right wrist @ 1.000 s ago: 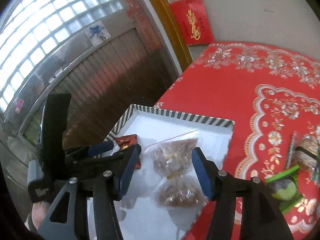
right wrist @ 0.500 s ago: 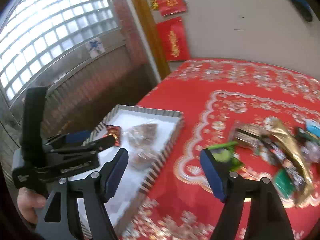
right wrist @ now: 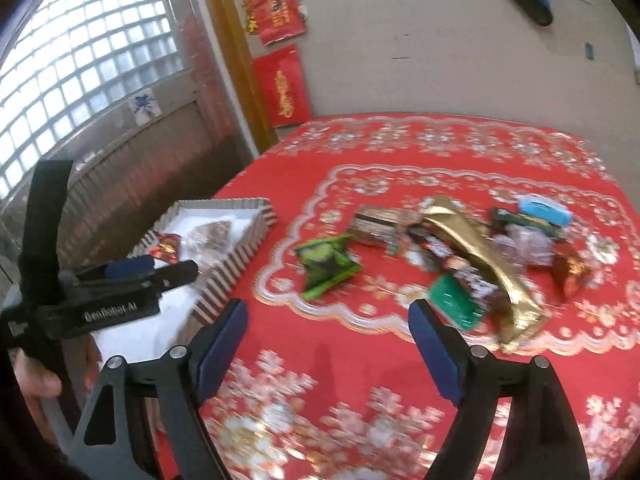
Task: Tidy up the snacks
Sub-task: 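Release the candy into the white tray with the left tool while the right tool drops the nut bags, then grasp the green pastry packet with the left tool while the right tool grasps the gold foil bar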
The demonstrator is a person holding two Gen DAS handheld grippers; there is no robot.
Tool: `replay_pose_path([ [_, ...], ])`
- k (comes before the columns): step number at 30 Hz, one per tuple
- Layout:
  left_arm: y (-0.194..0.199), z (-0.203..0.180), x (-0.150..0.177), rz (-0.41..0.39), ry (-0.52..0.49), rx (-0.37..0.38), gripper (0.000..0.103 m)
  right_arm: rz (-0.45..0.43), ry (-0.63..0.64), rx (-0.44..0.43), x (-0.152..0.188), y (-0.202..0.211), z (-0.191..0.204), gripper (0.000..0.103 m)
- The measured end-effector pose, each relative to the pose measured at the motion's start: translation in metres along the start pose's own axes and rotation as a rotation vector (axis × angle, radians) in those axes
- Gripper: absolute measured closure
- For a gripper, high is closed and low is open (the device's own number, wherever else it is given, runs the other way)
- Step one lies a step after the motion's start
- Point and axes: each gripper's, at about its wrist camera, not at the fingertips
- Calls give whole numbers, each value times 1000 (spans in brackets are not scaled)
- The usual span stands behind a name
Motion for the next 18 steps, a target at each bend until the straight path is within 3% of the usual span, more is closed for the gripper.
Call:
replay_pose_path([
  [11, -16, -44, -8, 49, 10, 38, 26, 14, -63, 35, 15, 15, -43, 19],
  [18, -46, -63, -14, 101, 91, 30, 26, 6, -79, 45, 19, 25, -63, 19],
])
Point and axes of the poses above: each gripper's, at about its wrist camera, not at the fingertips, and y roughly against the way its jaws point, z to its left, x to its underside, and after that the axes turned 14 degrees about -z, right-handed
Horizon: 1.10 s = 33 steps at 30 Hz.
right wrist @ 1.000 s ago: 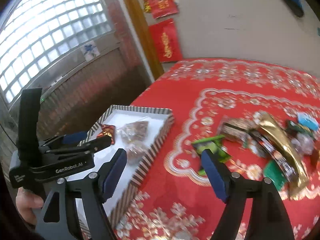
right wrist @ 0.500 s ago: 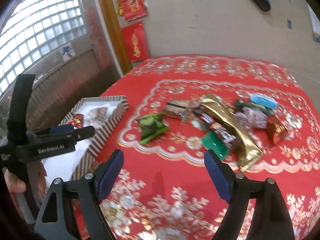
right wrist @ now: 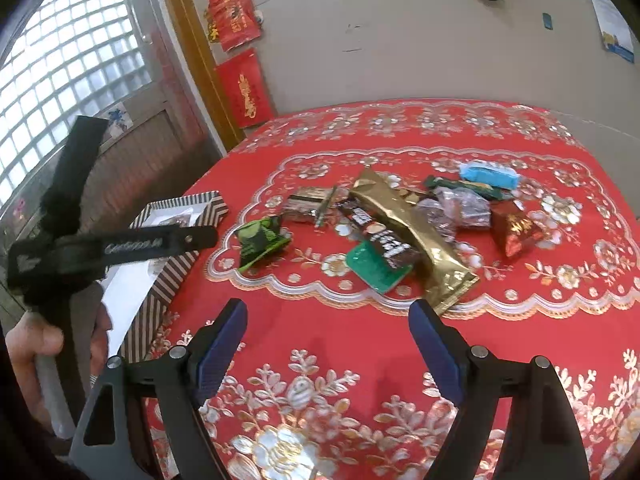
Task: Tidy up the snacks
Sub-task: 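Grasp the green pastry packet with the left tool while the right tool grasps the gold foil bar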
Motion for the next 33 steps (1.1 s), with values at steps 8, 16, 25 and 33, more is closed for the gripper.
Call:
replay_pose_path([
  [8, -29, -12, -1, 25, 46, -38, 26, 7, -27, -1, 7, 8, -21, 18],
  [16, -48, -14, -4, 47, 97, -32, 26, 14, -56, -2, 13, 9, -33, 18],
  [25, -65, -15, -4, 66, 98, -47, 26, 32, -45, 7, 11, 4, -36, 18],
  [33, -74, -17, -3, 73, 85, -48, 26, 30, 41, 7, -15, -13, -39, 18],
])
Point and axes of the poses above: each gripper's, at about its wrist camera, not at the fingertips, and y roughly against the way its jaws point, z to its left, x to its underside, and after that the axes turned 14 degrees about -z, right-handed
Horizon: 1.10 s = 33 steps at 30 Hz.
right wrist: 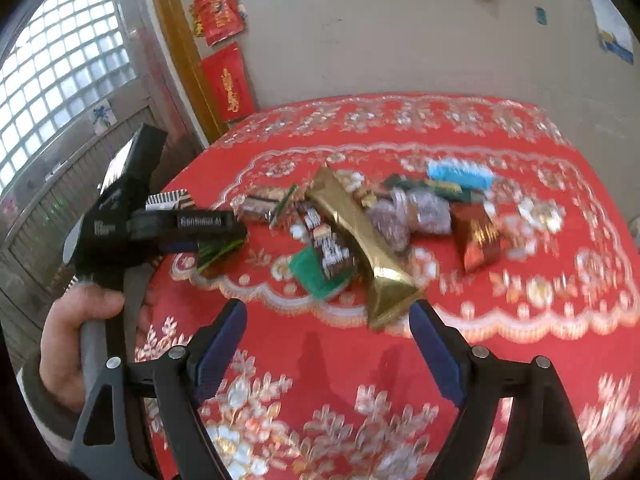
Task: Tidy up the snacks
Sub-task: 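Grasp the green pastry packet with the left tool while the right tool grasps the gold foil bar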
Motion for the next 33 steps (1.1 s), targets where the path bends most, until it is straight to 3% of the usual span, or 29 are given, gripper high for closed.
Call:
replay_pose_path([
  [4, -1, 0, 0, -2, -12, 6, 26, 17, 59, -2, -23, -27, -2, 23],
  [8, -1, -4, 0, -1, -47, 11, 26, 78, 95, 14, -36, -61, -6, 56],
  [11, -1, -4, 1, -6, -66, 13, 26, 115, 134, 44, -38, -81, -8, 68],
  [18, -1, -6, 1, 2, -103, 13, 26, 159, 241, 75, -37, -107, 2, 70],
  [23, -1, -5, 1, 7, -105, 18, 26, 188, 242, 62, -34, -109, 6, 69],
  [28, -1, -11, 4, 9, -138, -5, 23, 282, 192, 9, -34, -110, 4, 70],
  [33, -4, -17, 7, 17, -191, -19, 20, 262, 223, 46, -34, -113, 9, 73],
])
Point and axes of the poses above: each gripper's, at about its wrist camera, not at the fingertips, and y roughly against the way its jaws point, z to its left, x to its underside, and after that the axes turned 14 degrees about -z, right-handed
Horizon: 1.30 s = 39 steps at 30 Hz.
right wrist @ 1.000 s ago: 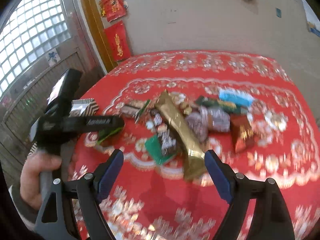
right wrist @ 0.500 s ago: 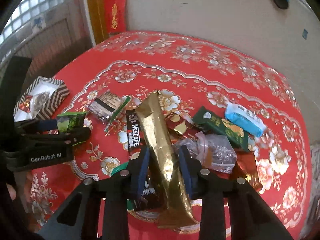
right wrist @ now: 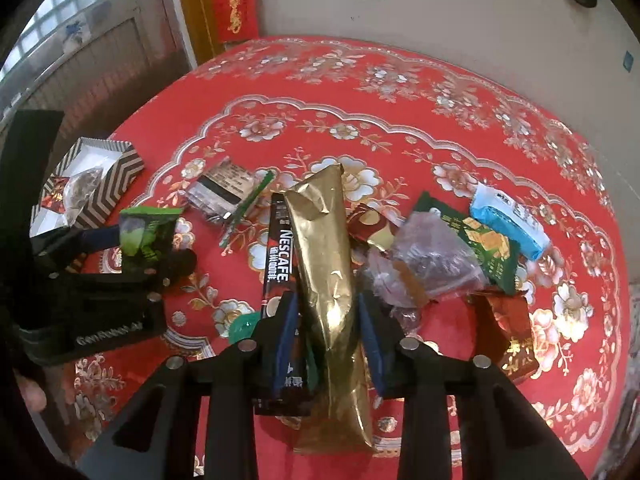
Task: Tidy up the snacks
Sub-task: 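Grasp the green pastry packet with the left tool while the right tool grasps the gold foil bar, then carry the green packet with the left tool while the right tool carries the gold bar to the tray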
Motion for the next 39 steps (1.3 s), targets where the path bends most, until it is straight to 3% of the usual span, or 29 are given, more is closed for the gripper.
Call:
replay_pose_path([
  [2, 0, 1, 1, 2, -4, 7, 20, 7, -9, -19, 4, 2, -4, 81],
  [5, 0, 1, 0, -2, 9, -2, 20, 34, -49, -9, 11, 4, -16, 80],
  [12, 2, 8, -1, -3, 23, 39, 21, -42, -82, -14, 25, 10, -14, 87],
  [16, 5, 14, -4, -14, 24, 22, 49, -83, -143, -19, 37, 22, -21, 88],
  [18, 6, 16, -3, -15, 23, 37, 53, -106, -183, -25, 46, 30, -24, 88],
  [19, 7, 18, -3, -18, 25, 39, 61, -120, -202, -28, 50, 35, -26, 88],
  [31, 57, 15, 13, -134, -32, 74, 63, -265, -325, -63, 72, 85, -23, 88],
  [39, 85, 14, 26, -194, -76, 61, 63, -285, -318, -62, 74, 98, -5, 88],
])
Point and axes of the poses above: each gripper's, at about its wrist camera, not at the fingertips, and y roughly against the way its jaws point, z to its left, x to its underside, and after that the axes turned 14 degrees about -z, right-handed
